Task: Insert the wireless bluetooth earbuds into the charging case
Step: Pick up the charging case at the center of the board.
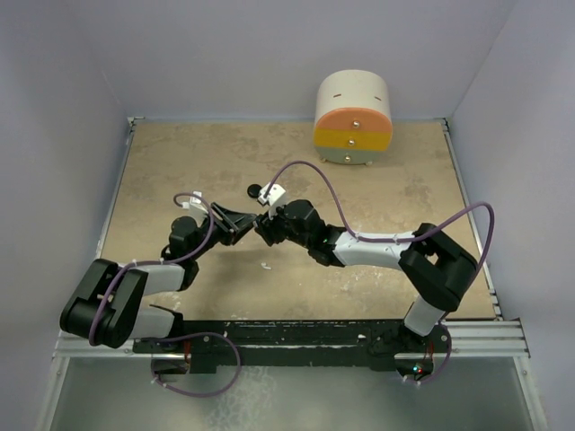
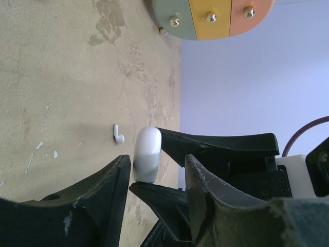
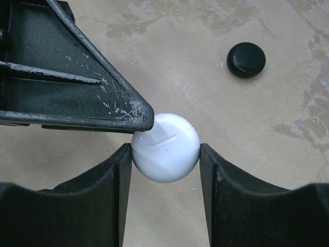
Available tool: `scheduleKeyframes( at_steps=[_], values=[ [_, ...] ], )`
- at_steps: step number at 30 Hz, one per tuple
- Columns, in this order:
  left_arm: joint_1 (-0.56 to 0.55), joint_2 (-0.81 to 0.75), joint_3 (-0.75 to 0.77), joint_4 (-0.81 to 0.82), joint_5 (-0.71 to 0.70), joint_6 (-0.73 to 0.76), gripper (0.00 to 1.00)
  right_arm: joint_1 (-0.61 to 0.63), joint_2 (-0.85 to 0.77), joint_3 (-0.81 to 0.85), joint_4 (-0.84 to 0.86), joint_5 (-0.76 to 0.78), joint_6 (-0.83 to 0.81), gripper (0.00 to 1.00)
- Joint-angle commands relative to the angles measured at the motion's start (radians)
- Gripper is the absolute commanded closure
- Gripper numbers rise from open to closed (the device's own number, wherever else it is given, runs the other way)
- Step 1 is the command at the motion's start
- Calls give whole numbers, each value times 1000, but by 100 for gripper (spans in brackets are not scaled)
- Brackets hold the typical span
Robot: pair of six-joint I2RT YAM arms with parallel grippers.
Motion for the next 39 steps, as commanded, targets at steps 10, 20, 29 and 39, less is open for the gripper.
scheduleKeyframes(
  at_steps=[10,20,29,39],
  values=[
    [-36,23,46,62,-12,53,60,-2,-63,42,25,-45,-16,64],
    [-39,8,41,69,-25,54,74,-2,-56,47,20,-41,-17,64],
    [-39,-11,29,67,-43,56,100,-2,-55,55,6,-3,1,34],
    [-38,-26,29,44,-54,53,100,-85,-345,-19,-85,170,111,5]
  ],
)
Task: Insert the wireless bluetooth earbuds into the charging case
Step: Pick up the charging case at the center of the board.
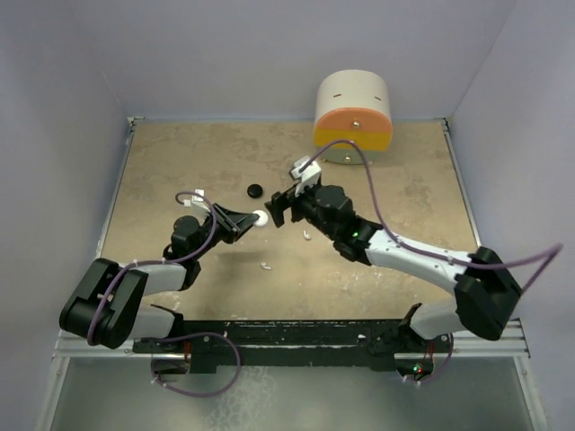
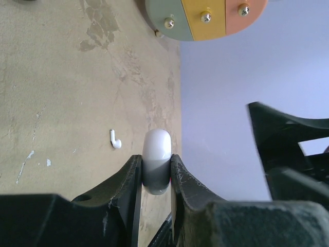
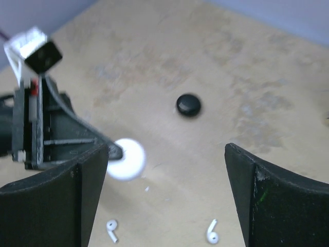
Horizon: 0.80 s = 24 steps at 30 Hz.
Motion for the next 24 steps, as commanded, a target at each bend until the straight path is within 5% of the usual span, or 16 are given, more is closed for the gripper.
scheduleKeyframes(
  at_steps=[1,24],
  values=[
    [-4,-31,15,31,-12,23,100,-37,-141,-11,-22,93,43,5],
    [-5,-40,57,-8,39,36,100,-31,35,6,-42,-218,-155,11]
  ],
)
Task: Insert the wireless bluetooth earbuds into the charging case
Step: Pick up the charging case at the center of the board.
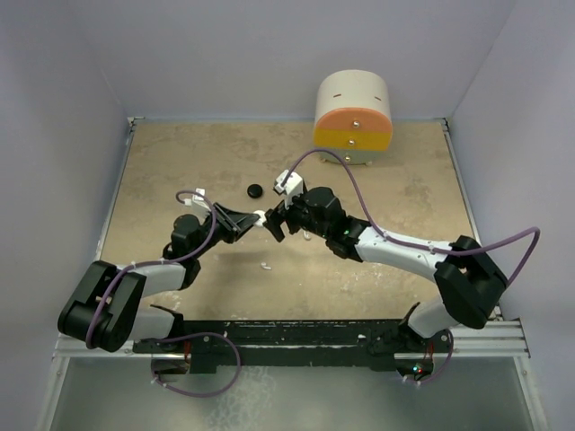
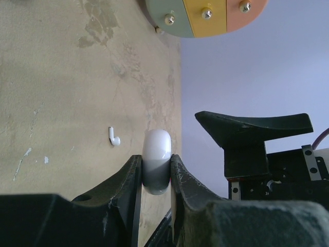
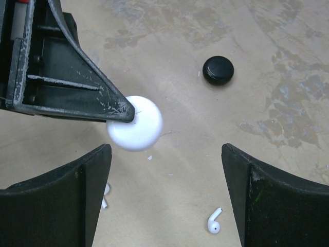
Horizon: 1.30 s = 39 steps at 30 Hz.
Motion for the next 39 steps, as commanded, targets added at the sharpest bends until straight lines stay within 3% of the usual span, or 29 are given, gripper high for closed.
scheduleKeyframes(
  at_steps=[1,17,30,32,39],
  values=[
    [-8,-17,49,36,33,37,100,8,19,11,24,-67,-54,12],
    [-49,-16,81,31,39,46,100,23,86,81,25,-74,-73,17],
    [-58,-32,83,15,37,56,100,22,86,83,22,-57,-75,55],
    [-58,-32,83,12,37,57,99,23,83,80,21,-59,-76,58],
    [-58,-44,82,-9,24,64,80,23,70,71,14,-68,-79,60]
  ],
)
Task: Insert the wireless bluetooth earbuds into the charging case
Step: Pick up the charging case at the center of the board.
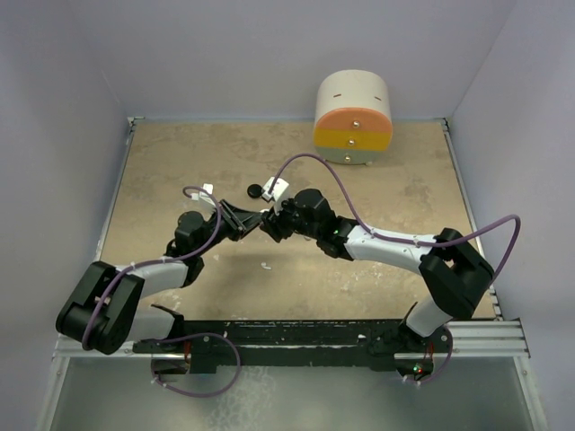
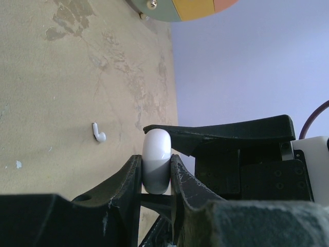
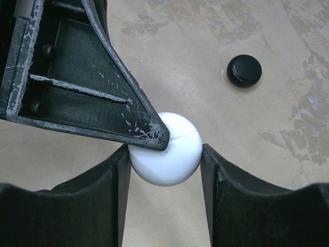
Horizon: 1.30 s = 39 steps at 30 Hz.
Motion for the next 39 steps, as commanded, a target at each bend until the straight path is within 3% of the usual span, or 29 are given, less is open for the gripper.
scheduleKeyframes(
  at_steps=[1,9,29,32,39],
  values=[
    [-6,-37,33,12,-3,36,78,-1,-26,28,13,-3,-13,60],
    [-6,-53,37,-18,-18,47,66,-2,-33,23,12,-5,-13,61],
    [-6,-67,39,-42,-46,51,69,-1,-37,19,13,-2,-15,61],
    [-5,-67,39,-44,-49,50,75,-1,-39,19,13,-3,-15,61],
    [-6,-65,38,-44,-50,50,100,-1,-41,20,9,-5,-15,60]
  ],
)
